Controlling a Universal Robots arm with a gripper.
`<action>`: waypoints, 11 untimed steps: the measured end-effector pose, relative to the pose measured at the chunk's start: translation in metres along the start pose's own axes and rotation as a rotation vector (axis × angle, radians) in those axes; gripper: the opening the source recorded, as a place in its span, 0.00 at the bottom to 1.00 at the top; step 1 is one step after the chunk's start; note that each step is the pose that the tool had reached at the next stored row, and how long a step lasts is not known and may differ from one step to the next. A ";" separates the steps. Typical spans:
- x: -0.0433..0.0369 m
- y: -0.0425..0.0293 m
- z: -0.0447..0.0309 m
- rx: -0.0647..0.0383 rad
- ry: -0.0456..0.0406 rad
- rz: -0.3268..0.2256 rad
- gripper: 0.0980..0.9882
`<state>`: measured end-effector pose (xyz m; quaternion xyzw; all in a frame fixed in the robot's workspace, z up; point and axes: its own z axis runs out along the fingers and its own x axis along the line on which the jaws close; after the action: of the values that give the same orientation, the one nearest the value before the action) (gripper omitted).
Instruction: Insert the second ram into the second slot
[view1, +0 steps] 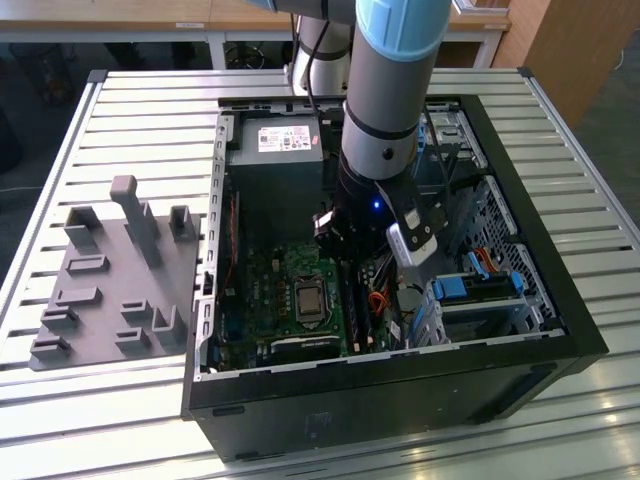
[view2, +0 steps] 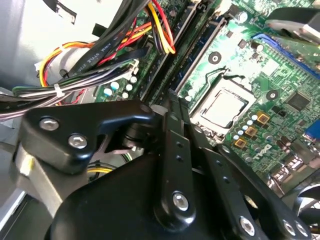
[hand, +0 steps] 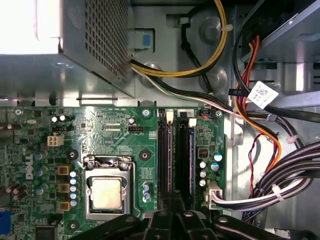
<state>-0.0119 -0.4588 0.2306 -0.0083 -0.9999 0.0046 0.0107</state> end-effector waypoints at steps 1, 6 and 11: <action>0.0000 0.0000 0.0000 0.000 0.0000 0.000 0.04; 0.0000 -0.0001 0.0003 0.001 0.0000 0.000 0.01; 0.0000 0.0000 0.0034 0.001 0.0001 0.000 0.01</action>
<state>-0.0120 -0.4589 0.2272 -0.0083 -0.9999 0.0049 0.0107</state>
